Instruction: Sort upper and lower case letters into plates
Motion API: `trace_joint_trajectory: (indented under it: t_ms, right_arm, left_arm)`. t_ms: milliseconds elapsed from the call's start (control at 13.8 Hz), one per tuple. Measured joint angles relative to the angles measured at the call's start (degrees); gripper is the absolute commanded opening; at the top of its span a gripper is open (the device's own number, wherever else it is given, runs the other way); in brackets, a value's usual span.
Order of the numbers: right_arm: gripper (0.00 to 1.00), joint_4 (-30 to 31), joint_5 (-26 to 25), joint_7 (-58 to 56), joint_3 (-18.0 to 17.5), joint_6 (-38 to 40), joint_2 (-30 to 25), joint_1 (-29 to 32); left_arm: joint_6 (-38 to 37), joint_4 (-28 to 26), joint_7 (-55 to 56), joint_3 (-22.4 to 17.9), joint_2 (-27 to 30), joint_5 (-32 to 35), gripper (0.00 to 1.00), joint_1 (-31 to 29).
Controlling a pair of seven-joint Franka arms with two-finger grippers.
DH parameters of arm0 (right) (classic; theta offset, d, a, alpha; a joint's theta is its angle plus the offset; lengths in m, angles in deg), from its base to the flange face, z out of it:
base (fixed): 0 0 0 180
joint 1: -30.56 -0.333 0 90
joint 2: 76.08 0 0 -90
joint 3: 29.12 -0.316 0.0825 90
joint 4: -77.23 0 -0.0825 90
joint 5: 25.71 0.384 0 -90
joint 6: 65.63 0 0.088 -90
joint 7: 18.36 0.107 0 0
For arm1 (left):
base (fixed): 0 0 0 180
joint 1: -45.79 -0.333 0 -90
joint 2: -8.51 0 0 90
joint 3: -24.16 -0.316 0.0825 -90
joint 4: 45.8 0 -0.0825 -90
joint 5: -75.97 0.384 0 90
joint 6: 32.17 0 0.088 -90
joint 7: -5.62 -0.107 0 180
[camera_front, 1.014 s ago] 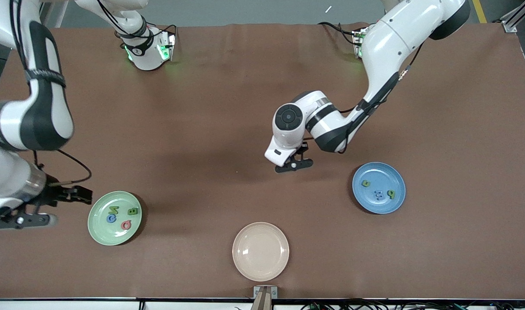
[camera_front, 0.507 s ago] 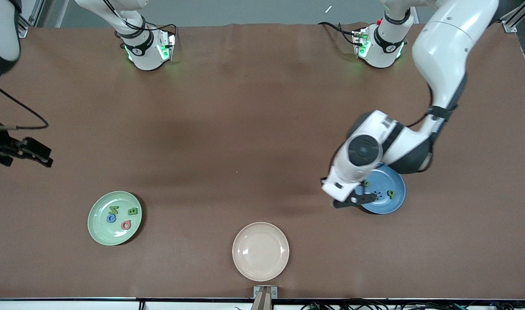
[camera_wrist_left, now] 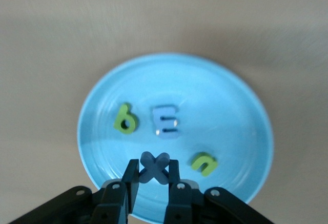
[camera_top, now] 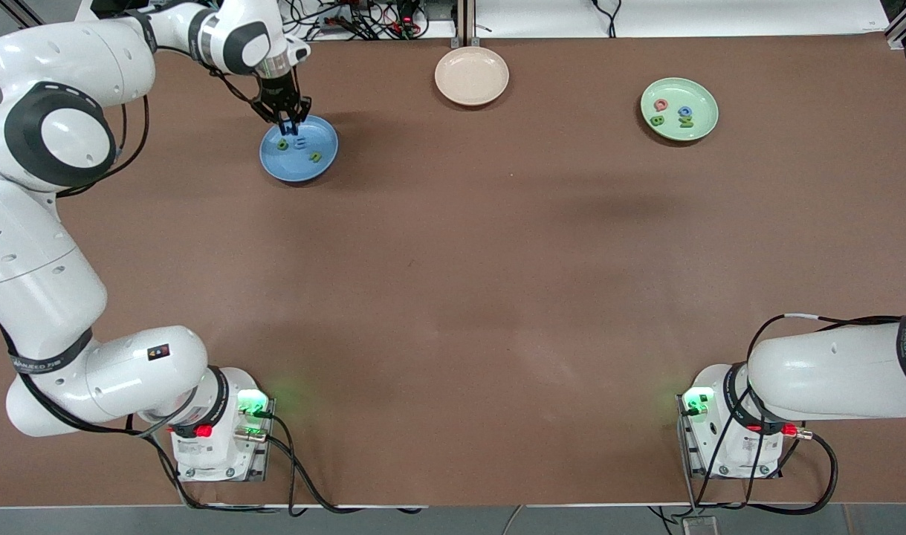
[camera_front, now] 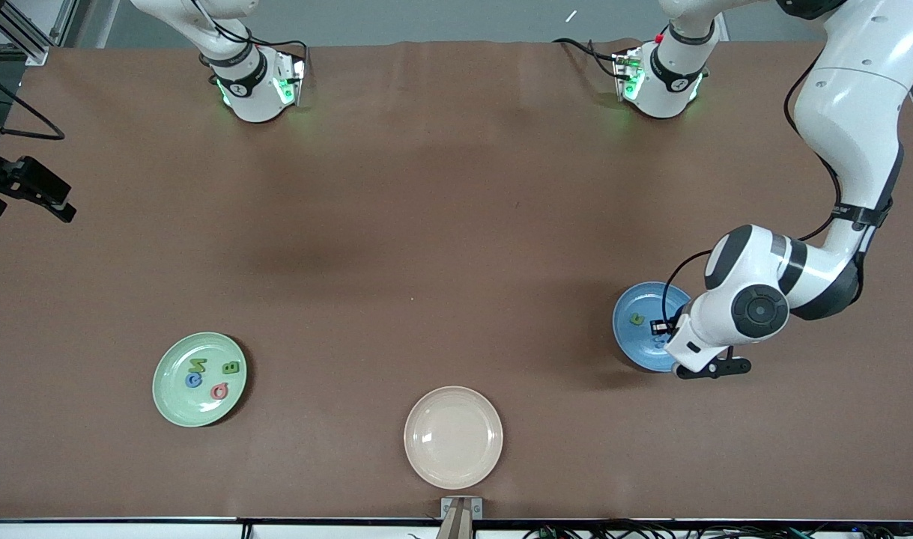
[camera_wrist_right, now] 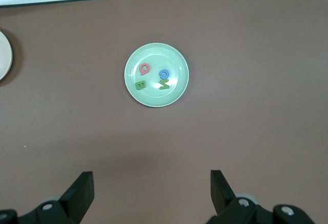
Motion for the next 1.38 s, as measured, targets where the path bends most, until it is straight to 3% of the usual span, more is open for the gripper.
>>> trace_joint_trajectory:
  t_ms: [72, 217, 507, 1014, 1376]
  right_arm:
    - [1.00, 0.2, 0.0, 0.0, -0.1, 0.0, 0.0, 0.0]
    - [1.00, 0.5, 0.0, 0.0, -0.3, 0.3, 0.0, 0.0]
    - [1.00, 0.5, 0.0, 0.0, -0.4, 0.9, 0.0, 0.0]
    - [1.00, 0.4, 0.0, 0.0, -0.3, 1.5, -0.1, 0.4]
    - [1.00, 0.3, 0.0, 0.0, -0.3, 1.5, -0.1, 0.4]
  left_arm:
    - [0.0, -1.0, 0.0, 0.0, -0.4, 0.0, 0.37, -0.2]
    - [0.0, -2.3, 0.1, 0.0, -0.7, 0.0, 0.98, -0.7]
    - [-0.1, -1.1, 0.1, 0.3, 0.9, 0.0, 1.00, -1.2]
    - [-12.2, 9.3, -6.3, 0.9, 17.9, -0.1, 1.00, -1.3]
    - [-17.5, 10.4, -6.4, 1.0, 26.1, -9.7, 1.00, -1.3]
